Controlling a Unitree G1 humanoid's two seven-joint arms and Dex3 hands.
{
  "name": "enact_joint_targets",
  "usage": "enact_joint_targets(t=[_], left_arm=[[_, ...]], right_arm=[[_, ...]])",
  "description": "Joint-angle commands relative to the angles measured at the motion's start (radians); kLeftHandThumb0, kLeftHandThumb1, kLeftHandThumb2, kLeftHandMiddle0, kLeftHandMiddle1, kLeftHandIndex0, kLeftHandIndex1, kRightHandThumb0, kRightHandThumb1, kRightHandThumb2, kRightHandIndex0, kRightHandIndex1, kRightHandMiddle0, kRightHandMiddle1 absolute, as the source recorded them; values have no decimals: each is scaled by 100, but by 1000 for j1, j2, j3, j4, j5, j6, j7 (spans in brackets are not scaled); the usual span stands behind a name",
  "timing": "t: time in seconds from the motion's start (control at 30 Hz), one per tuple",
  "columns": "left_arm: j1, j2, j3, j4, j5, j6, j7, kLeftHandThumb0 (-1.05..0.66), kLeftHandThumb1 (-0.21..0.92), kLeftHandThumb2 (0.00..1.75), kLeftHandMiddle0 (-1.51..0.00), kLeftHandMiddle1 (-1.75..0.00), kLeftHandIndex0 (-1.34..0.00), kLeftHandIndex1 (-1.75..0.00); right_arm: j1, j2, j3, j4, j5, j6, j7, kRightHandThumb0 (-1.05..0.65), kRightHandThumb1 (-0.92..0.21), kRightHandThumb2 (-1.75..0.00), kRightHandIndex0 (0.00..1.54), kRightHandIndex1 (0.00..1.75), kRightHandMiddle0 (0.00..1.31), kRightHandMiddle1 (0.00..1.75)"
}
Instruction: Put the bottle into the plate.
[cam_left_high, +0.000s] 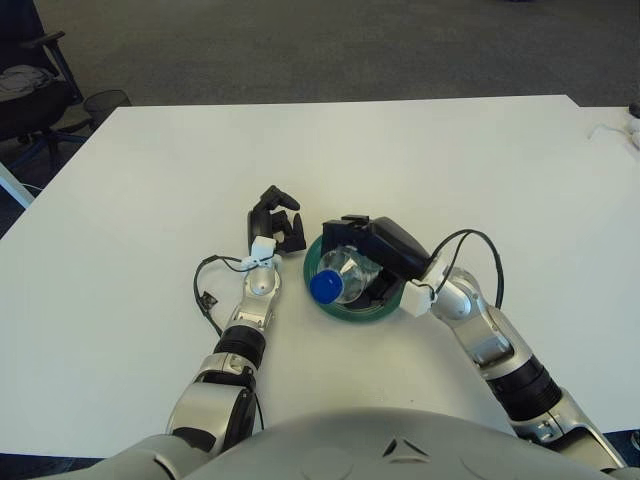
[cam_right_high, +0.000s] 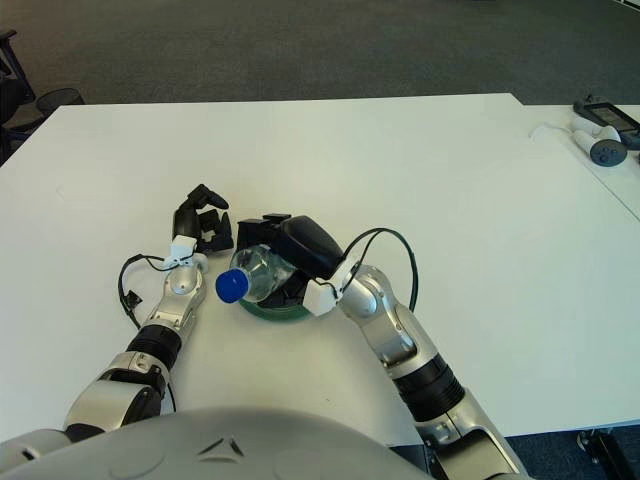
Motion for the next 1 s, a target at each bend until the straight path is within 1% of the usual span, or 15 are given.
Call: enact_joint_targets(t=[0.0, 0.27, 0.43, 0.67, 0.73, 0.8, 0.97], left_arm=[[54, -2, 5, 43, -2, 27, 8, -51, 21, 144, -131, -175, -69, -175], [56, -1, 3, 37, 0, 46, 4, -51, 21, 144, -131, -175, -69, -175], [63, -2, 1, 27, -3, 35, -5, -52, 19, 146, -131, -175, -71, -175], [65, -1, -2, 29, 11, 21, 16, -53, 16, 151, -132, -175, -74, -175], [48, 7, 2, 89, 12, -13, 23, -54, 14, 153, -133, -175, -75, -175], [44, 11, 0, 102, 16, -30, 28, -56, 12, 156, -133, -175, -78, -175], [37, 12, 2, 127, 12, -54, 31, -57, 9, 159, -133, -175, -80, -175]], right_arm=[[-19, 9, -8, 21, -9, -16, -15, -10, -33, -124, 119, 175, 91, 175], [-47, 15, -35, 55, 4, -15, -13, -10, -34, -126, 115, 175, 88, 175], [-49, 22, -46, 59, -2, -8, -22, -11, -34, -126, 112, 175, 87, 175], [-78, 50, -68, 114, -15, 5, -73, -10, -34, -126, 115, 175, 90, 175], [-84, 58, -74, 125, -14, 6, -85, -10, -34, -126, 115, 175, 91, 175], [-88, 66, -78, 132, -13, 8, -96, -10, -35, -126, 115, 175, 91, 175], [-91, 78, -86, 139, -12, 20, -108, -10, -35, -127, 115, 175, 92, 175]])
